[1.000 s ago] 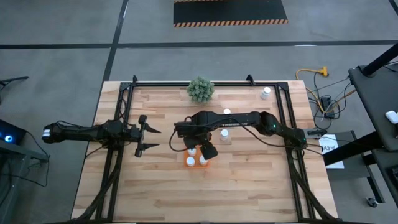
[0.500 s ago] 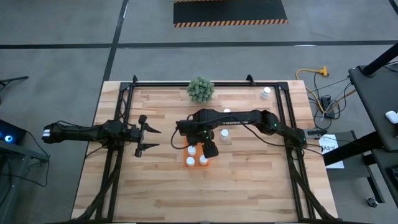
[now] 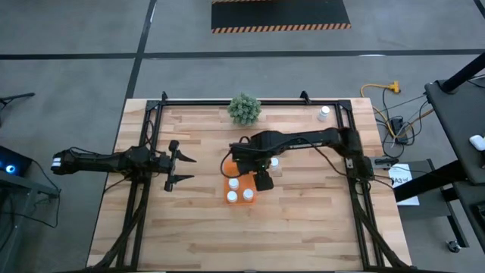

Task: Pick and place pill bottles into a basket
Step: Put the bottom left white pill bottle into the orange bin

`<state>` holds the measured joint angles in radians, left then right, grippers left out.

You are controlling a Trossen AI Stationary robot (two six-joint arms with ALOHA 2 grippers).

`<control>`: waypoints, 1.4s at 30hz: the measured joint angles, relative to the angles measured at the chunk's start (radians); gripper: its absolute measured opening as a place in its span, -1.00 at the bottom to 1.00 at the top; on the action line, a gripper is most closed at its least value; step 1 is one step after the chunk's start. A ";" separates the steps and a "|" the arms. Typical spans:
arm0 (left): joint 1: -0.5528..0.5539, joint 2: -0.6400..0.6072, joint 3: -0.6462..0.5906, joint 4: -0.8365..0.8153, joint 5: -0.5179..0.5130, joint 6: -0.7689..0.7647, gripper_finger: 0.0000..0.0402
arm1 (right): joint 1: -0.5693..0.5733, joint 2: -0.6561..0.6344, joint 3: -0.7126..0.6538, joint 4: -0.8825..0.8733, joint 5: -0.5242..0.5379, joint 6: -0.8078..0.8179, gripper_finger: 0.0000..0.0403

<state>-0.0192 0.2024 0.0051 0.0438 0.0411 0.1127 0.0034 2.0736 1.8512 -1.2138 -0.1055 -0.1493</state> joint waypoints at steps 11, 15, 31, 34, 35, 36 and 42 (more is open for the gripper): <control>0.000 0.000 0.000 0.000 0.000 0.000 0.22 | -0.008 -0.263 -0.299 0.186 0.025 -0.053 -0.04; 0.000 0.000 0.000 0.000 0.000 0.000 0.22 | -0.017 -0.295 -0.366 0.187 0.055 -0.107 -0.04; 0.000 0.000 0.000 0.000 0.000 0.000 0.22 | -0.090 -0.314 -0.477 0.261 0.053 -0.191 -0.04; 0.000 0.000 0.000 0.000 0.000 0.000 0.22 | -0.100 -0.314 -0.486 0.271 0.053 -0.200 -0.04; 0.000 0.000 0.000 0.000 0.000 0.000 0.22 | -0.103 -0.314 -0.489 0.274 0.053 -0.202 -0.04; 0.000 0.000 0.000 0.000 0.000 0.000 0.22 | -0.105 -0.314 -0.492 0.278 0.053 -0.203 -0.04; 0.000 0.000 0.000 0.000 0.000 0.000 0.22 | -0.112 -0.314 -0.515 0.288 0.053 -0.203 -0.04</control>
<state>-0.0191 0.2024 0.0051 0.0437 0.0411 0.1127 -0.1091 1.7592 1.3358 -0.9256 -0.0528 -0.3524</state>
